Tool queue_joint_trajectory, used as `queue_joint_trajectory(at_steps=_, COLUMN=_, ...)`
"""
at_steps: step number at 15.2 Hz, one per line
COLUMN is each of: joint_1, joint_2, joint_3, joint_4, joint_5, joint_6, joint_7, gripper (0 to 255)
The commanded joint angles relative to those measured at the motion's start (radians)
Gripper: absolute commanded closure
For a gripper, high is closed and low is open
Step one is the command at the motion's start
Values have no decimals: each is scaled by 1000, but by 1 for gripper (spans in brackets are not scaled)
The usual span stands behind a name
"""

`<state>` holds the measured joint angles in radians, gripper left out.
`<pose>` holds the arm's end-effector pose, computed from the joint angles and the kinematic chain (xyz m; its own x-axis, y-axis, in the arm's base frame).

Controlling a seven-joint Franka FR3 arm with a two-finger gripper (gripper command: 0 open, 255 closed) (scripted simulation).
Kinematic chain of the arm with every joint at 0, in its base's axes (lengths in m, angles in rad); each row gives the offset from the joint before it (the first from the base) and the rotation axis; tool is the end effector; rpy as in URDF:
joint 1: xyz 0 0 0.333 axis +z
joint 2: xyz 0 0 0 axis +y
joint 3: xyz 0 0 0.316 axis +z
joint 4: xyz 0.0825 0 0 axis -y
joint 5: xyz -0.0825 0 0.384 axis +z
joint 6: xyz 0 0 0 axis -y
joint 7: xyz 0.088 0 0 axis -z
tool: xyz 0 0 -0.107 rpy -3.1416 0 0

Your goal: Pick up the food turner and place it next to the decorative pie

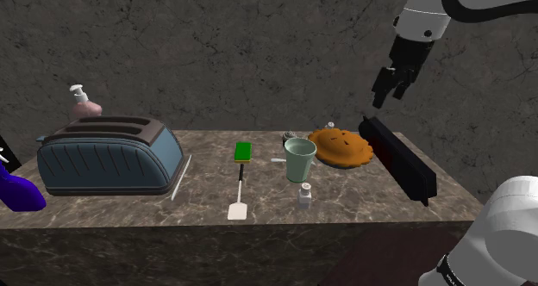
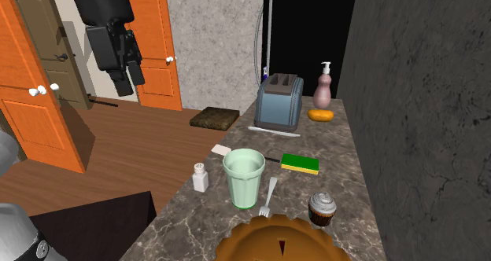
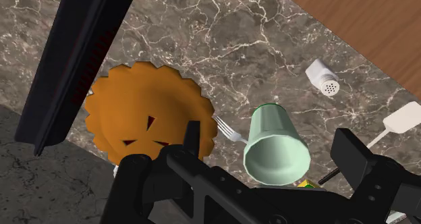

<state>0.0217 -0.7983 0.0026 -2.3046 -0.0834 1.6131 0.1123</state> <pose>0.3081 -0.0008 0.6231 0.9897 -0.0847 0.1153 -0.0934 -0.9930 0.0725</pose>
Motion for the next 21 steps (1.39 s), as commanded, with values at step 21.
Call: queue_joint_trajectory(at_steps=21, joint_1=-14, joint_2=522, joint_3=303, joint_4=-6, joint_5=79, joint_6=489, joint_7=557, gripper=0)
